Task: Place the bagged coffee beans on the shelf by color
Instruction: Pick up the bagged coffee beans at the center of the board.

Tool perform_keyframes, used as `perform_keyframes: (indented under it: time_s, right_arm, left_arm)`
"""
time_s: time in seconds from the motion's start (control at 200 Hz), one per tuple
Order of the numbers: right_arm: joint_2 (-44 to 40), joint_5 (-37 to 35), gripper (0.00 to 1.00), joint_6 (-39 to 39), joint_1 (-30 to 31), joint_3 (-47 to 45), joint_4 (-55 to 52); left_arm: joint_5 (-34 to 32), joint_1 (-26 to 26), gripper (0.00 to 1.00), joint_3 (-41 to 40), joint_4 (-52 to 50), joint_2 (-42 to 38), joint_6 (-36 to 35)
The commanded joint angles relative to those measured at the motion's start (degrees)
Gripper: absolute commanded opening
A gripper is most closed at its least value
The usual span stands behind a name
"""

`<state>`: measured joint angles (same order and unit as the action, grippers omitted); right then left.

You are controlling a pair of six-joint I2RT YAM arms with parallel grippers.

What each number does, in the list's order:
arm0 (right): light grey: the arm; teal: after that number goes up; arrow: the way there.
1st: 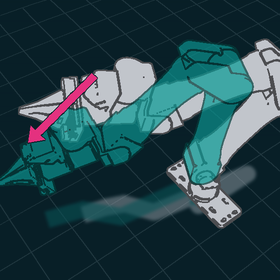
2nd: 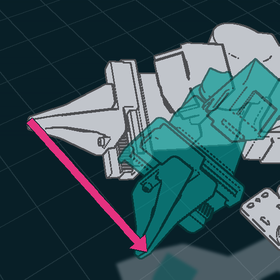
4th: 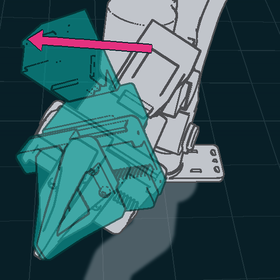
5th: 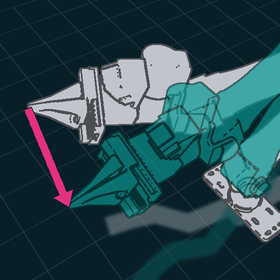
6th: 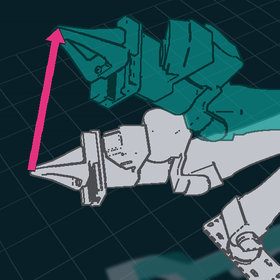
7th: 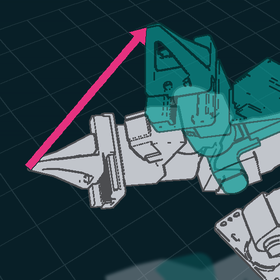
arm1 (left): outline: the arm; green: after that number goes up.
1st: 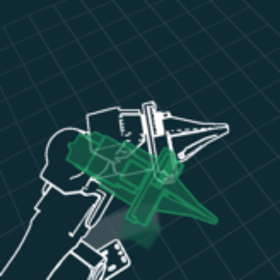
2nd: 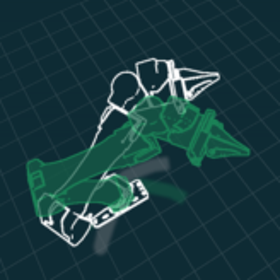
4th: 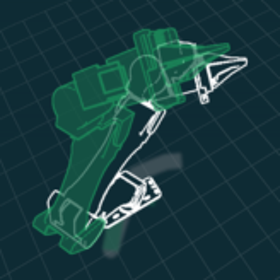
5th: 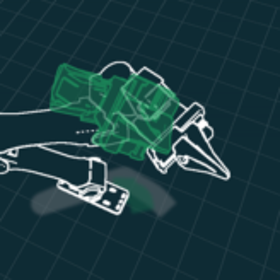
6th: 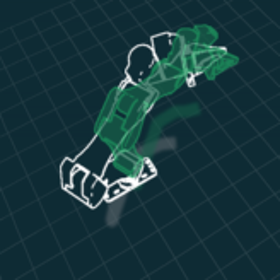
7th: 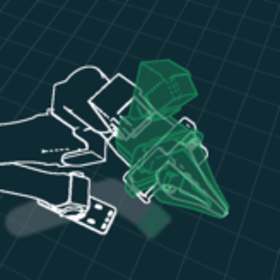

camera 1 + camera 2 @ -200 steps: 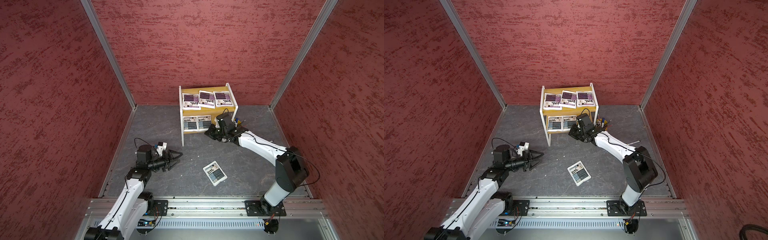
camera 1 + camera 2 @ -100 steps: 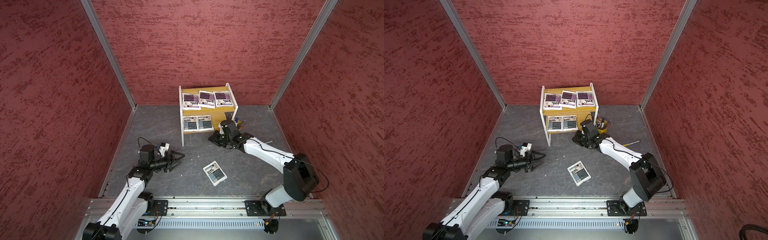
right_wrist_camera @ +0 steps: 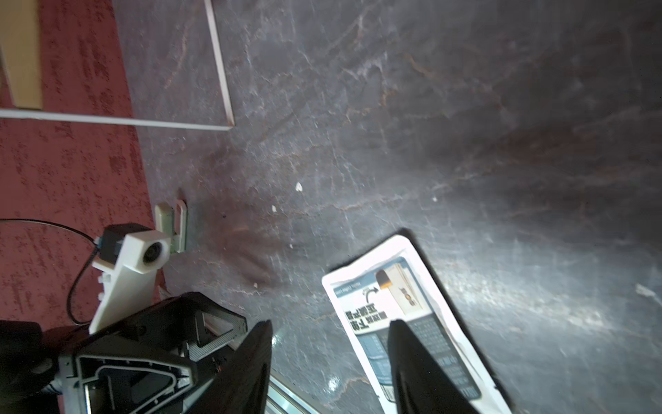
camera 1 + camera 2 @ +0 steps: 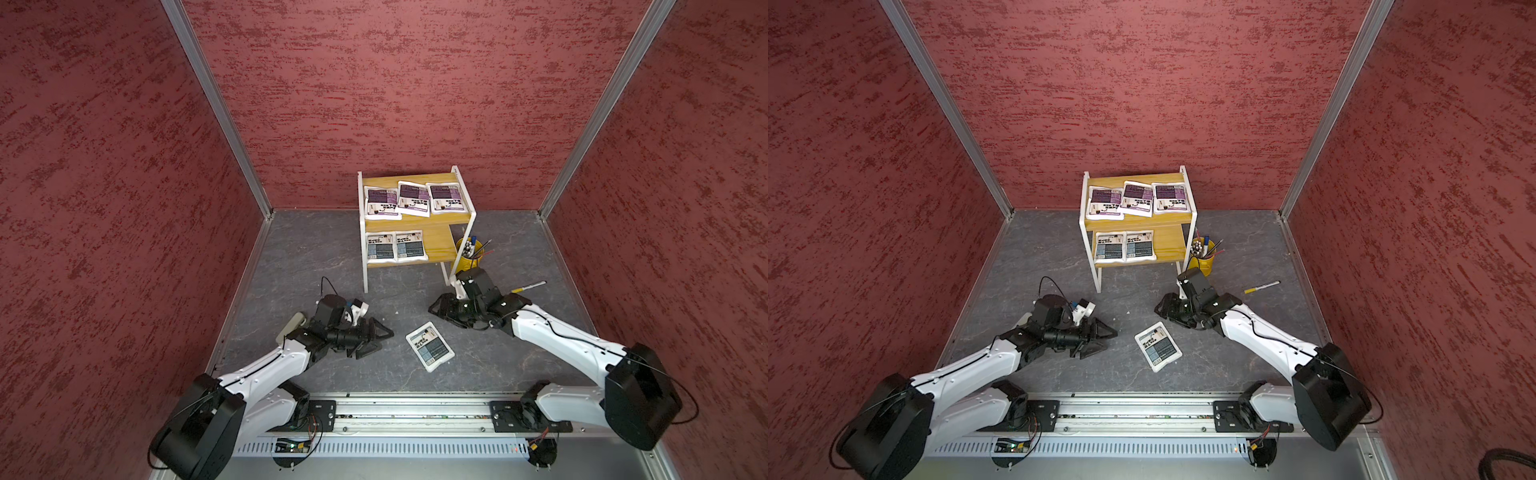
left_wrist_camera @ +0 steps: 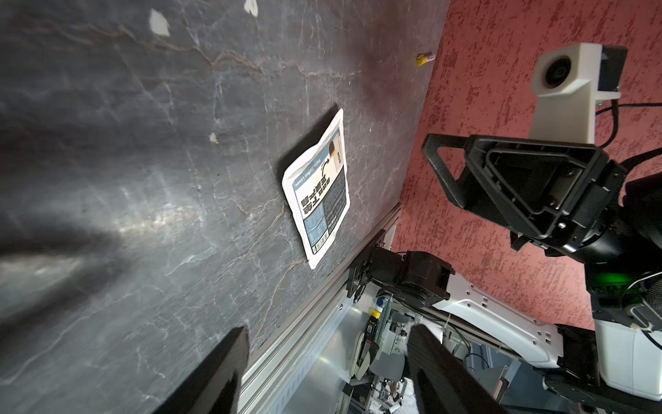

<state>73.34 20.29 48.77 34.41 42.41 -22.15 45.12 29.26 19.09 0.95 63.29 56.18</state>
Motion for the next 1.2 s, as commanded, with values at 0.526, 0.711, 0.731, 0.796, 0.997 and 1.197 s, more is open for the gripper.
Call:
perform_keyframes:
  time_s: [0.526, 0.711, 0.731, 0.796, 0.997, 1.197]
  right_arm:
    - [2.90, 7.54, 0.68, 1.66, -0.94, -8.39, 6.46]
    - [5.15, 9.22, 0.68, 2.52, -0.93, -9.36, 9.18]
    - [5.34, 9.43, 0.68, 2.53, -0.97, -9.37, 9.36]
    - [5.86, 10.04, 0.68, 2.55, -0.98, -9.54, 9.75]
    - [7.25, 12.65, 0.68, 5.18, -0.44, -11.37, 14.14]
    - [9.80, 15.47, 0.68, 14.62, 3.41, -15.97, 28.64]
  left_arm:
    - [-2.01, 6.74, 0.80, -0.54, 12.13, 10.39, 1.47]
    - [-2.06, 6.95, 0.80, -0.53, 13.20, 12.01, 1.47]
    - [-2.06, 7.00, 0.80, -0.55, 13.33, 12.18, 1.47]
    - [-2.13, 7.04, 0.80, -0.52, 13.41, 12.61, 1.52]
    - [-2.15, 7.31, 0.80, -0.55, 14.55, 14.24, 1.54]
    - [-2.21, 7.65, 0.80, -0.37, 16.14, 15.95, 1.87]
